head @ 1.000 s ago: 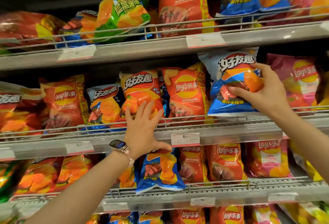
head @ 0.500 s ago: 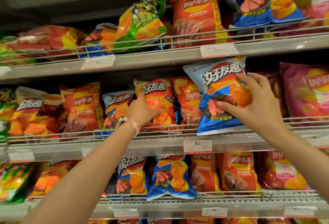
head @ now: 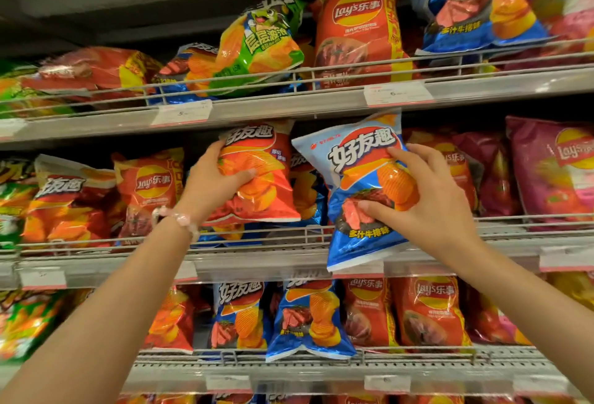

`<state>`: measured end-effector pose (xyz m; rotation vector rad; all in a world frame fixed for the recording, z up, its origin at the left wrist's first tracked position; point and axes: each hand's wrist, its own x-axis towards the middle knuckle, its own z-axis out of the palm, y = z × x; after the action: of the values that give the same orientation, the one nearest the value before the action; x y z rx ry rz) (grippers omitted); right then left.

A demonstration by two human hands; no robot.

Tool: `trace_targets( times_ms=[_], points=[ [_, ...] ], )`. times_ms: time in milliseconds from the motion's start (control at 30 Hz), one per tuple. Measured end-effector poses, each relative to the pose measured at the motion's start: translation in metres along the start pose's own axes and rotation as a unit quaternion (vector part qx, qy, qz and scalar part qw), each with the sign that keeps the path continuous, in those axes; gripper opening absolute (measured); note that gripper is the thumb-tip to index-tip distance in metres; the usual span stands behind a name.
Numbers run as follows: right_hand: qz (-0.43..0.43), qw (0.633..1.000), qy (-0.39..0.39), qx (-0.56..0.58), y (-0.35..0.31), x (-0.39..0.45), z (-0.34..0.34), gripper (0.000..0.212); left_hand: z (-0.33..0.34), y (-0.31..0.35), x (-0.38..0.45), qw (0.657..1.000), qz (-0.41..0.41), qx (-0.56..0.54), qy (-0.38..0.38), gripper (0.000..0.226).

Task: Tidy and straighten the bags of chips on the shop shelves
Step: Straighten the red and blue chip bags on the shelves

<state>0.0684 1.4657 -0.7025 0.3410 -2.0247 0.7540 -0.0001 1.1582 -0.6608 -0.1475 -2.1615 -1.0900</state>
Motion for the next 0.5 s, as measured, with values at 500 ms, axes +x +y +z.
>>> trace_targets(
  times_ms=[500],
  points=[
    [0.029, 0.994, -0.089, 0.051, -0.067, 0.045, 0.11, 0.086, -0.09, -0.05, -0.044, 0.989, -0.031, 0.108, 0.093, 0.083]
  ],
)
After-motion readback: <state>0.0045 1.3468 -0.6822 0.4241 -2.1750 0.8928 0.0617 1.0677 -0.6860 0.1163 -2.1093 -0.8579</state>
